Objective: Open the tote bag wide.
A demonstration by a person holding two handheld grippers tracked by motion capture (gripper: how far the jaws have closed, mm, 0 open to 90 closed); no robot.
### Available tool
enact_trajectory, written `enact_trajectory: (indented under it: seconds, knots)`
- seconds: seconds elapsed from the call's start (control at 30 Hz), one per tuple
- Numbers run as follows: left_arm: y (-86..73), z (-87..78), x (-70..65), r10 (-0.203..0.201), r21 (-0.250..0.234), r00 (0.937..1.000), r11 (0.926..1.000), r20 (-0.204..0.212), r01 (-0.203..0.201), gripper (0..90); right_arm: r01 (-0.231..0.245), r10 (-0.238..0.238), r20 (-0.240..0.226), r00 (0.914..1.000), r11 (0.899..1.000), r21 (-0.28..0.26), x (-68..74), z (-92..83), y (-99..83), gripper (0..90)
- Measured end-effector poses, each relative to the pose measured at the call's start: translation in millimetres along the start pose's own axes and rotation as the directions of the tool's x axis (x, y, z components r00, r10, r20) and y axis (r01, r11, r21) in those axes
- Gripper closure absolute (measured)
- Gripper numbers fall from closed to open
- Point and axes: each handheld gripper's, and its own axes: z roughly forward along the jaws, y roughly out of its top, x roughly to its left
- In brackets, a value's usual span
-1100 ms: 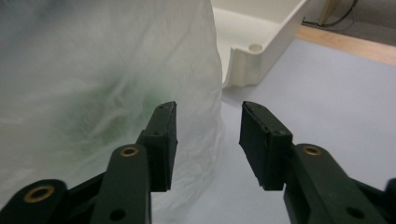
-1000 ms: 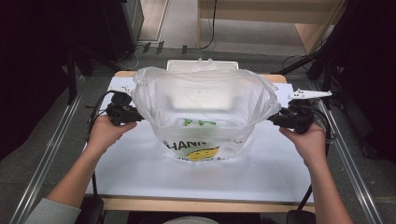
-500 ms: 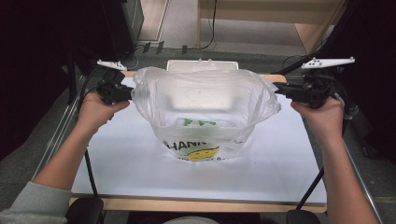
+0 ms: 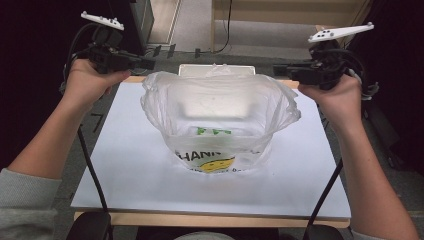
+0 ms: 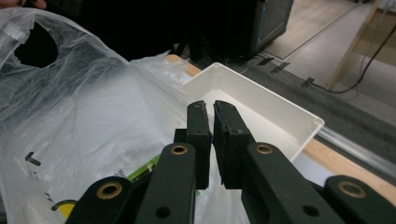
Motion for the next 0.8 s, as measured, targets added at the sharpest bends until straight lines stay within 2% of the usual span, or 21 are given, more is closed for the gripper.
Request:
enact_trajectory:
  seconds: [0.07,0.23,0.3,0.37,0.47,0.57,0.67,0.8]
  knots:
    - [9.3,1.7,-10.1,0.008,-0.013,0.9999,0.9999,0.009,-0.008,87.6,0.016,-0.016,-0.025,0.9996,1.0,0.004,7.7,10.0,9.3,86.4]
    - [33.1,12.0,-38.2,0.08,-0.013,0.9959,0.9968,0.042,-0.079,87.9,0.048,-0.048,-0.051,0.9976,0.999,0.009,19.8,21.2,23.5,86.4]
    - [45.0,19.2,-48.5,0.079,0.001,0.9946,0.9968,0.067,-0.08,87.9,0.077,-0.075,-0.076,0.9943,0.997,0.023,29.3,34.0,32.3,86.4]
    - [53.1,25.7,-56.5,0.084,0.006,0.9933,0.9964,0.08,-0.084,88.0,0.082,-0.08,-0.085,0.9932,0.996,0.026,31.2,37.4,33.7,86.4]
    - [61.7,39.5,-69.3,0.115,0.014,0.9886,0.993,0.097,-0.117,88.0,0.102,-0.097,-0.109,0.9893,0.994,0.039,38.6,51.0,35.3,85.3]
    - [60.5,59.0,-74.8,0.131,0.046,0.9854,0.9895,0.109,-0.137,87.7,0.104,-0.095,-0.128,0.9872,0.992,0.068,43.0,67.3,30.3,85.2]
    - [51.1,76.0,-71.9,0.115,0.085,0.9876,0.9886,0.107,-0.124,88.2,0.109,-0.096,-0.126,0.9874,0.989,0.101,43.9,80.5,20.3,85.3]
    - [34.7,88.7,-65.7,0.096,0.106,0.9884,0.9884,0.118,-0.109,88.4,0.103,-0.089,-0.119,0.9889,0.987,0.126,40.1,88.7,5.9,85.3]
